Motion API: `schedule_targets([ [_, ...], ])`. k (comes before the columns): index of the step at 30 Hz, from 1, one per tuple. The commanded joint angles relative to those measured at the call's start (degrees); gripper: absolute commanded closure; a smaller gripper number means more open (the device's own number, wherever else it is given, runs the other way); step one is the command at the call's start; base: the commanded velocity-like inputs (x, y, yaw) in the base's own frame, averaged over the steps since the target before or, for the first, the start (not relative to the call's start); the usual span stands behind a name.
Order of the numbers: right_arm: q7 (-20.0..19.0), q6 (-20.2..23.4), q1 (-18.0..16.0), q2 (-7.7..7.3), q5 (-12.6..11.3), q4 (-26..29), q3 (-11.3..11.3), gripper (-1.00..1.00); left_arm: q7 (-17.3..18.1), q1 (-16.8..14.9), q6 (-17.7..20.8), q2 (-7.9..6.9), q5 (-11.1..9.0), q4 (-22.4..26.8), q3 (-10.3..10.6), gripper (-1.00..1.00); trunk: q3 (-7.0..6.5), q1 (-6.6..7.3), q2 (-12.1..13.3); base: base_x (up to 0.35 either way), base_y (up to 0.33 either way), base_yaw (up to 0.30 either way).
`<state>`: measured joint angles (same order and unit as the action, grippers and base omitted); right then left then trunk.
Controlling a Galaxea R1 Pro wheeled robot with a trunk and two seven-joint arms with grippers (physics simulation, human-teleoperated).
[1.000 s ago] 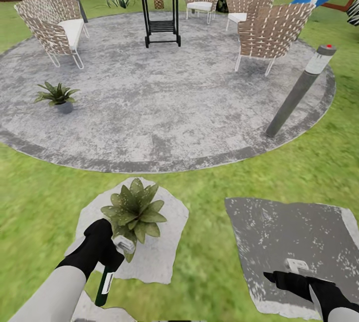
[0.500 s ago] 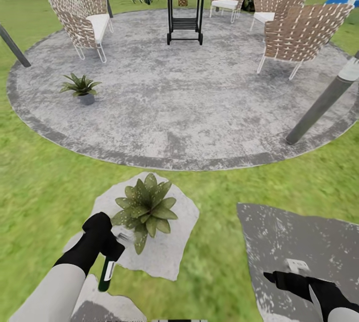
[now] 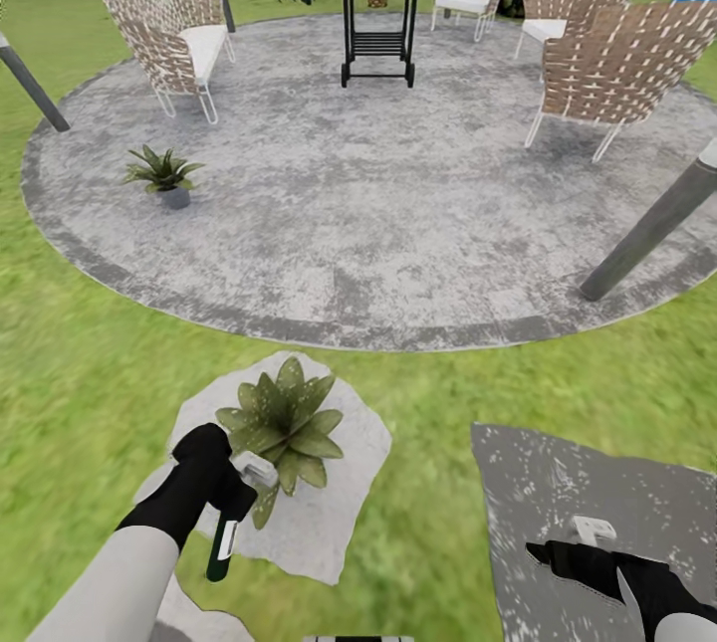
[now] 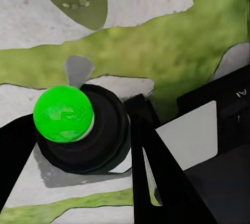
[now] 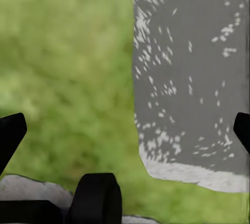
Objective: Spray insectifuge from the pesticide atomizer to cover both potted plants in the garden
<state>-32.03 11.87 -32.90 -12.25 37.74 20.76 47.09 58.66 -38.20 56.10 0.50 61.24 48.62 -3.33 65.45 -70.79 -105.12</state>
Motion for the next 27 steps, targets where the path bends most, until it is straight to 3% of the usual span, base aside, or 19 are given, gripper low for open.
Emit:
schedule_targets([
  [1, -0.40, 0.26, -0.06, 0.04, 0.31, 0.07, 0.51, -1.00, 0.58, -0.03, 0.27, 0.08, 0.53, 0.07, -0.20, 1.00, 0.07, -0.02, -0.02, 0.163, -0.260, 0.121],
  [12, -0.40, 0.26, -0.06, 0.04, 0.31, 0.07, 0.49, -1.00, 0.58, -0.03, 0.29, 0.11, 0.54, 0.07, -0.24, 1.00, 0.57, -0.02, -0.02, 0.101, -0.254, 0.199],
  [21, -0.40, 0.26, -0.06, 0.04, 0.31, 0.07, 0.47, -1.00, 0.58, -0.03, 0.32, 0.11, 0.54, 0.07, -0.27, 1.00, 0.96, -0.02, -0.02, 0.011, -0.030, 0.193],
  [27, -0.40, 0.26, -0.06, 0.04, 0.31, 0.07, 0.46, -1.00, 0.58, -0.03, 0.30, 0.11, 0.51, 0.07, -0.28, 1.00, 0.98, -0.02, -0.02, 0.225, -0.185, 0.020],
])
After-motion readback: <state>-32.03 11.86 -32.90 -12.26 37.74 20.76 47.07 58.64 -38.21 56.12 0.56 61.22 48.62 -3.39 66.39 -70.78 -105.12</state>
